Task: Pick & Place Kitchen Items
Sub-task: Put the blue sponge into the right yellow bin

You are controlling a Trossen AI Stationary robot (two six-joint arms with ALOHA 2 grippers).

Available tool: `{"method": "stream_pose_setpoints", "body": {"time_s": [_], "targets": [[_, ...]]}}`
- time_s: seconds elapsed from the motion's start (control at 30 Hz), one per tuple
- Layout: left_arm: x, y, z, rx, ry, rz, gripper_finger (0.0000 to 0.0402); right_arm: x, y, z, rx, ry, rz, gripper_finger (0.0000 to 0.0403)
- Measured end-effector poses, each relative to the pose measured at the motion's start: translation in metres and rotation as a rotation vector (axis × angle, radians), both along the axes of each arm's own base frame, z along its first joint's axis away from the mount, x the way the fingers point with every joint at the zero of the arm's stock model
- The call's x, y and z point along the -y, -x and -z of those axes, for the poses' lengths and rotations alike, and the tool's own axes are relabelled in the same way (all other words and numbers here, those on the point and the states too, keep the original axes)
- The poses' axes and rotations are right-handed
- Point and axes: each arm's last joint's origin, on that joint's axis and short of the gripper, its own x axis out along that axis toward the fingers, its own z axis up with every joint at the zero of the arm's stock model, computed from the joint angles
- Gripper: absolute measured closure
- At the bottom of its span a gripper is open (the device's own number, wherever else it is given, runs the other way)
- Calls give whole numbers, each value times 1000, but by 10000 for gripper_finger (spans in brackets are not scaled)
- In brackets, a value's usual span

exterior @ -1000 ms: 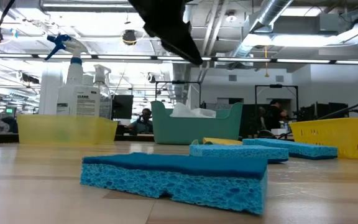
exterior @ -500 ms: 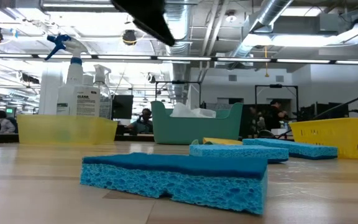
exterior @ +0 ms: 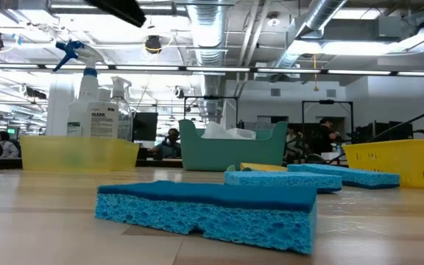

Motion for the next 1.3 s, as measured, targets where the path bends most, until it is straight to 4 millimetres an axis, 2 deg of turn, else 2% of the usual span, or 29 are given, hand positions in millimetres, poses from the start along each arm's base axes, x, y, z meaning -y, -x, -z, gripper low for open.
{"method": "stream_pose_setpoints", "body": {"time_s": [0.2,0.37,0.47,0.6,0.7,0.77,0.9,1.1,1.3], "targets": [[-8,28,24,199,48,72,247,-6,-32,11,-48,-134,-140,91],[-10,40,37,301,113,184,247,-10,-58,34,-139,-222,-260,91],[-5,45,46,325,131,274,249,-10,-74,62,-234,-202,-245,91],[1,49,55,342,154,354,256,-15,-92,111,-368,-123,-233,97],[5,52,57,348,166,381,261,-21,-100,144,-436,-72,-231,112],[8,54,57,350,174,398,265,-24,-103,157,-460,-60,-230,127],[16,57,59,348,184,436,272,-24,-106,167,-468,-56,-209,158],[19,58,57,362,192,448,280,-12,-112,167,-455,-11,-168,202],[19,58,57,364,196,447,280,1,-111,170,-513,41,-147,229]]}}
